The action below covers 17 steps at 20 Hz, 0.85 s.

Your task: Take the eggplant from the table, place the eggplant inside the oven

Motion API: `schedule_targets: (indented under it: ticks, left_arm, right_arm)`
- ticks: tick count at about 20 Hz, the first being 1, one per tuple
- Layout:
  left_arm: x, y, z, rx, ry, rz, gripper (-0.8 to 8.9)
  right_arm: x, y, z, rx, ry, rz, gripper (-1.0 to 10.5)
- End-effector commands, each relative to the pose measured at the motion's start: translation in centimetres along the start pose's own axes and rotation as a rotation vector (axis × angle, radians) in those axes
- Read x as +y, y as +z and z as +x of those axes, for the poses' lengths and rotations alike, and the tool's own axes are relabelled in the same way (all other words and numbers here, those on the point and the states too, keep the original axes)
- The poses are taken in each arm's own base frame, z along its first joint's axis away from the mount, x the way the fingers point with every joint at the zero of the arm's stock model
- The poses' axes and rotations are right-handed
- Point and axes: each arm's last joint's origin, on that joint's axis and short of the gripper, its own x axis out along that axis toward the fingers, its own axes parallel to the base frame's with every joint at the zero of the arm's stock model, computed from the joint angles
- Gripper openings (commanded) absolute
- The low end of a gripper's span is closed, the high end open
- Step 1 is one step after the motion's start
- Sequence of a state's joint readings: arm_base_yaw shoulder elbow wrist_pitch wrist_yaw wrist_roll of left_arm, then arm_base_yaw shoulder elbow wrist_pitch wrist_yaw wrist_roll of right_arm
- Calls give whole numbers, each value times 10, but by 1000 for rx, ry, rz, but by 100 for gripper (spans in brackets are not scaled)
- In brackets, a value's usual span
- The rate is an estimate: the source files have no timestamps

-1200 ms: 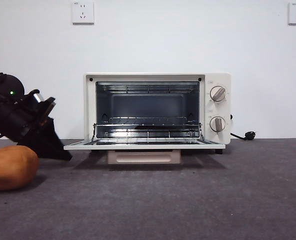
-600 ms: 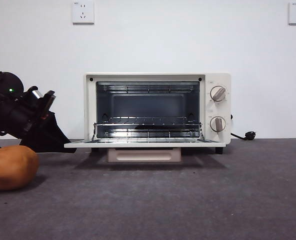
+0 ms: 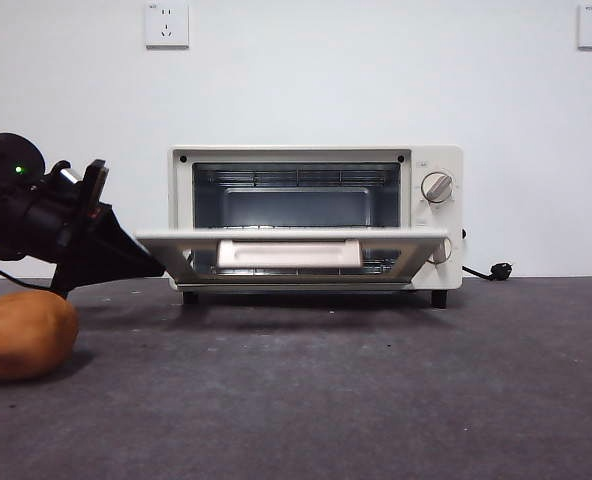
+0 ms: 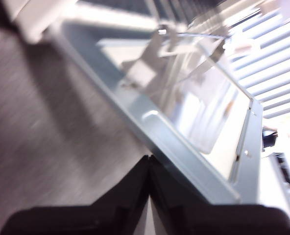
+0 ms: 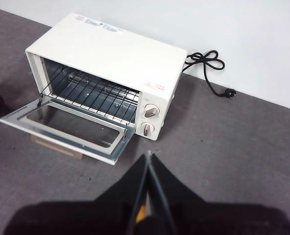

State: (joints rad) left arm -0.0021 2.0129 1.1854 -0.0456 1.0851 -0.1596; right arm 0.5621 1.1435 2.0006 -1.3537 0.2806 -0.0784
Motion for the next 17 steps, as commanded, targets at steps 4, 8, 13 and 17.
schedule_targets:
  ticks: [4, 8, 13, 17]
  left_arm:
    - [-4, 8, 4, -33, -57, -25, -8]
    - [-5, 14, 3, -66, -67, -21, -8]
    - [-11, 27, 2, -135, -97, -13, -8]
    - [-16, 37, 0, -203, -98, 7, -8]
  right_arm:
    - [0, -2, 0, 20, 2, -6, -9]
    - [0, -2, 0, 20, 2, -7, -9]
    - [0, -2, 0, 21, 2, -7, -9]
    - [0, -2, 0, 21, 2, -7, -9]
